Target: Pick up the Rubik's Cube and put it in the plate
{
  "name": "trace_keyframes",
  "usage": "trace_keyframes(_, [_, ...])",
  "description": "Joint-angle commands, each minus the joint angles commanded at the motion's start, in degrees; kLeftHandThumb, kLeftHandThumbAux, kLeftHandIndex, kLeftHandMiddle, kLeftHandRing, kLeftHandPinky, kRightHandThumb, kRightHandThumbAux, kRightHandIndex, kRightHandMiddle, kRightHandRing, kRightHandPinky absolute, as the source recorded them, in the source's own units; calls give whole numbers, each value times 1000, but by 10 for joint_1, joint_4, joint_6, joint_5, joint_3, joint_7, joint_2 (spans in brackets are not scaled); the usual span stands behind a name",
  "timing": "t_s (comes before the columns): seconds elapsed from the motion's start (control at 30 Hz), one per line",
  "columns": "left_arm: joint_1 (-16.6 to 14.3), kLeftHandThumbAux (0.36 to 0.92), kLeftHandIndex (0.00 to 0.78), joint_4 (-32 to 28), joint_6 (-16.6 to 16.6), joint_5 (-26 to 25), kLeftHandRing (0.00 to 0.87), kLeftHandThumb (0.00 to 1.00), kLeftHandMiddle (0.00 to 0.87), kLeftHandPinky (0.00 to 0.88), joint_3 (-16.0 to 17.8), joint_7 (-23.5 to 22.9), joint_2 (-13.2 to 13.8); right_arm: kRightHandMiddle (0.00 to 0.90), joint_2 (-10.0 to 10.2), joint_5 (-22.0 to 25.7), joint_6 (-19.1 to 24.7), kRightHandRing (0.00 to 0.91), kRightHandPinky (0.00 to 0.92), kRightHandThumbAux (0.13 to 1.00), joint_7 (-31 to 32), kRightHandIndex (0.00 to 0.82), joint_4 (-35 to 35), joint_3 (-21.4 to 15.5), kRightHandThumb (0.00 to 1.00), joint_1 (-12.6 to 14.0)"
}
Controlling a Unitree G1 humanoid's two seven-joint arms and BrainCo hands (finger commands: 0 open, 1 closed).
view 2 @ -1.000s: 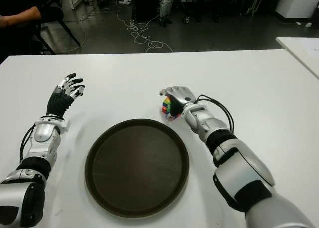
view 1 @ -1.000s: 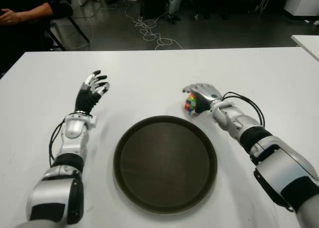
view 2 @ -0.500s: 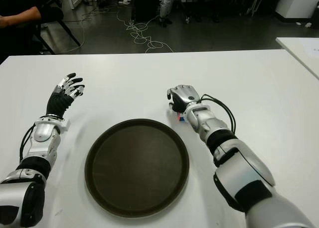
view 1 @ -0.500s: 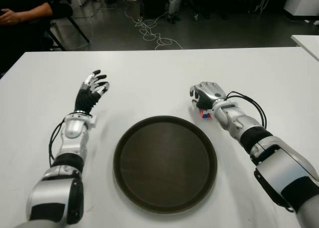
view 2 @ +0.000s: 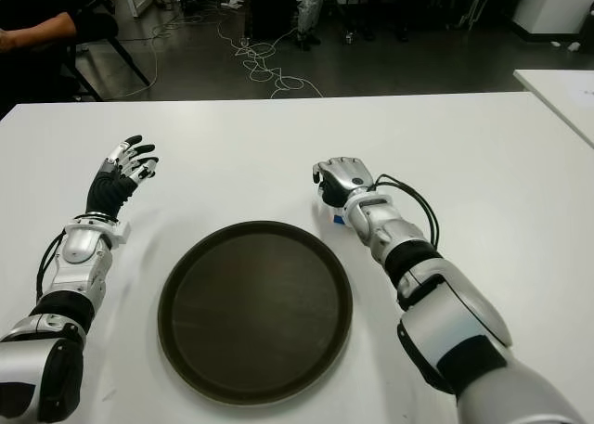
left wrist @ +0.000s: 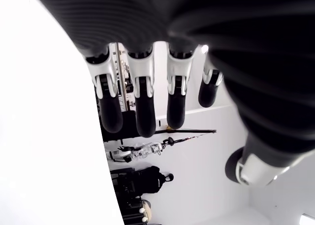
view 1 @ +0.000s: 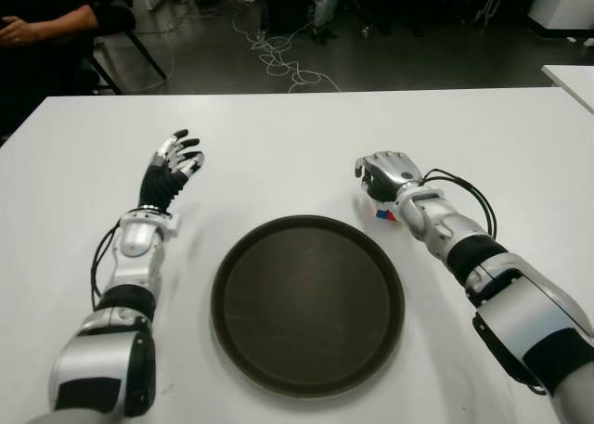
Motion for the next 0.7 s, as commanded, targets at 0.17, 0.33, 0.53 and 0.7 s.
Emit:
trace_keyframes(0.17, [0,609,120,-1,0,0,211,0,205,238,0,2,0,489,0,0,0,515,516,736,-3,413,-1,-2,695,0])
trace_keyframes(0.33, [1,612,116,0,-2,0,212,3,205,239,0,-1,0,485,0,-1,-2,513,510,736,-10,413,-2,-3,694,2])
trace_keyframes(0.53, [0,614,109,0,-1,-3,207,0,197,236,1,-4,0,483,0,-4,0,513,508,736,-14,413,-2,-1,694,1])
trace_keyframes(0.7, [0,611,114,1,-1,-3,210,0,200,244,0,-4,0,482,0,-6,3,514,507,736,-16,413,0,0,693,0])
